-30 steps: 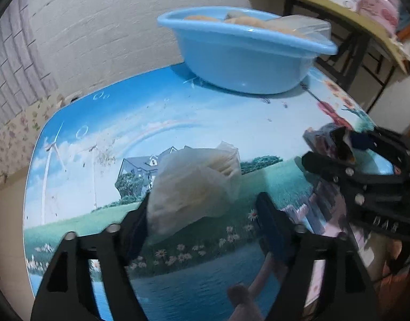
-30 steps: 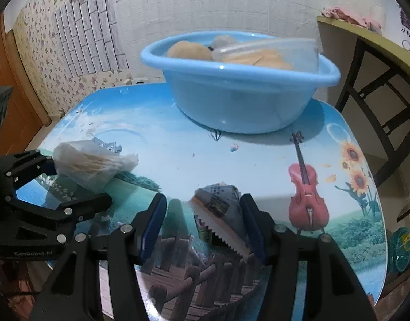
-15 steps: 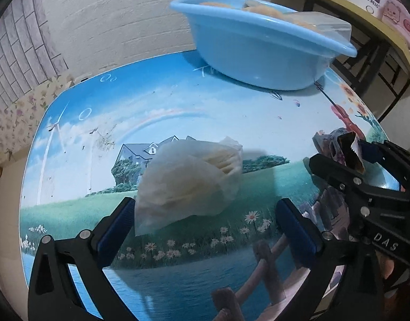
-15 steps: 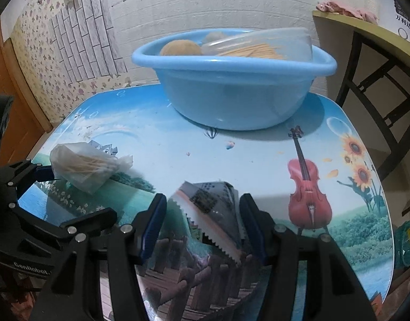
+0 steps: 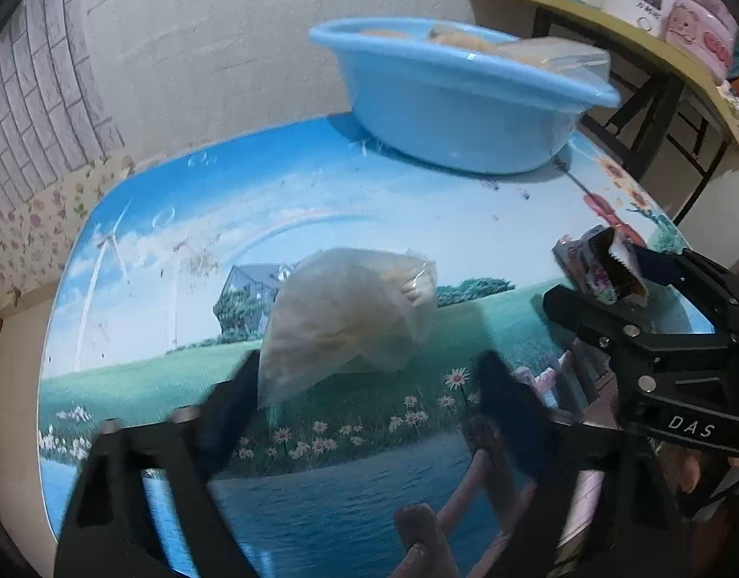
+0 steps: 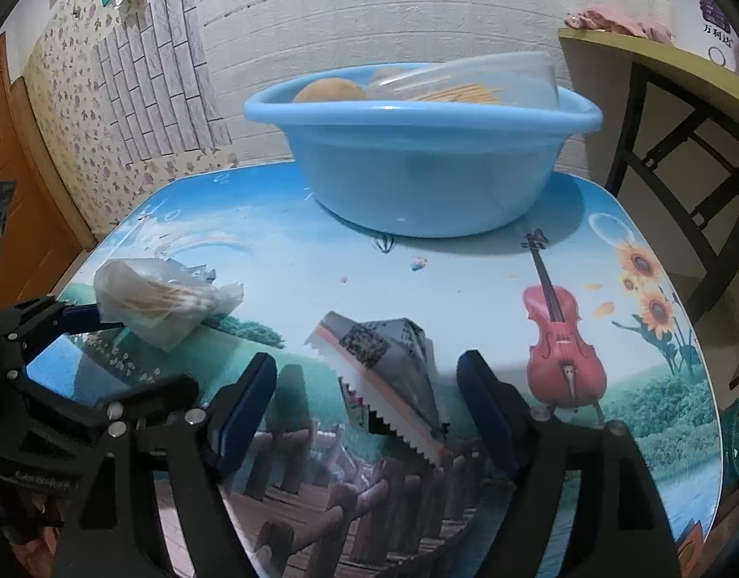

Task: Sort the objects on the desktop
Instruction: 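Lift the cotton swab bag and snack packet off the table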

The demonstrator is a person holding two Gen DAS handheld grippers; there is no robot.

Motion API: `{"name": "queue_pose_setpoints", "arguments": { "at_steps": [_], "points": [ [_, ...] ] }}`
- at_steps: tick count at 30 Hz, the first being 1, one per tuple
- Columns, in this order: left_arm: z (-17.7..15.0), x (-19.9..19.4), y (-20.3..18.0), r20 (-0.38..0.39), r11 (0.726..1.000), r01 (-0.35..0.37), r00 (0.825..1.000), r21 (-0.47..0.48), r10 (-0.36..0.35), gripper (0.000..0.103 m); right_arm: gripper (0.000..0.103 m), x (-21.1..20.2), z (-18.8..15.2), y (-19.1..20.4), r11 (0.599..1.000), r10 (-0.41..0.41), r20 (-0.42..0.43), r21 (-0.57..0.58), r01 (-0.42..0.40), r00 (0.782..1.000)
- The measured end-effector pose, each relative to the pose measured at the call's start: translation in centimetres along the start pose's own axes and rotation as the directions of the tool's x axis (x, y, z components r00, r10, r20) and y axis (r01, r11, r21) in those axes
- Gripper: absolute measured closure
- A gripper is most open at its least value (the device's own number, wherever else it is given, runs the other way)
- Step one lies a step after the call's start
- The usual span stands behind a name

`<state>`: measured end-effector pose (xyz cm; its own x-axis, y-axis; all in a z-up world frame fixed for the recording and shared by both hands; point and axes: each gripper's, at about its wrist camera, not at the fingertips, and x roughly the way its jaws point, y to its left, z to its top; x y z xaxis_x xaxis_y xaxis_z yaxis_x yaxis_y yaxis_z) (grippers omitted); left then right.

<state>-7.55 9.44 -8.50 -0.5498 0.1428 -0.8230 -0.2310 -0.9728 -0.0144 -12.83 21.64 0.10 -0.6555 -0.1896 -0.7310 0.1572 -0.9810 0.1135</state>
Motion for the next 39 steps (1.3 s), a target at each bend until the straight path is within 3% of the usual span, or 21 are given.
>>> {"name": "queue_pose_setpoints", "arguments": {
  "at_steps": [1,2,3,4,6,9,13,39],
  "points": [
    [0.0,-0.2,0.0,0.012,1.000,0.001,1.000,0.002,-0.001,0.049,0.027,-0.1,0.0,-0.1,1.000,0.005,0.001,0.003,-0.005,1.000],
    [0.1,-0.3,0.0,0.020,1.000,-0.001,1.000,0.000,0.001,0.056,0.031,-0.1,0.0,-0.1,1.000,0.006,0.003,0.004,-0.006,1.000],
    [0.1,-0.3,0.1,0.024,1.000,-0.004,1.000,-0.002,0.004,0.062,0.043,-0.2,0.0,-0.1,1.000,0.000,0.006,0.004,0.000,1.000],
    [0.2,-0.3,0.1,0.023,1.000,-0.004,1.000,-0.003,0.004,0.062,0.056,-0.3,0.0,-0.1,1.000,-0.015,0.008,0.005,0.015,1.000],
    [0.2,-0.4,0.1,0.025,1.000,-0.001,1.000,-0.002,0.001,0.063,0.066,-0.3,0.0,-0.4,1.000,-0.020,0.012,0.025,0.020,1.000],
    [0.2,-0.5,0.3,0.025,1.000,0.000,1.000,-0.009,0.000,0.066,0.073,-0.4,0.0,-0.8,0.999,-0.011,0.012,0.049,0.010,1.000],
    [0.2,-0.9,0.5,0.024,1.000,0.012,1.000,-0.029,-0.011,0.071,0.077,-0.6,-0.1,-0.4,0.999,-0.015,0.018,0.030,0.015,1.000],
    [2.6,-5.3,0.6,0.112,0.997,0.057,0.992,-0.044,-0.052,0.072,0.080,-5.5,1.8,1.9,0.995,0.092,0.124,-0.044,-0.087,0.988]
  ]
}}
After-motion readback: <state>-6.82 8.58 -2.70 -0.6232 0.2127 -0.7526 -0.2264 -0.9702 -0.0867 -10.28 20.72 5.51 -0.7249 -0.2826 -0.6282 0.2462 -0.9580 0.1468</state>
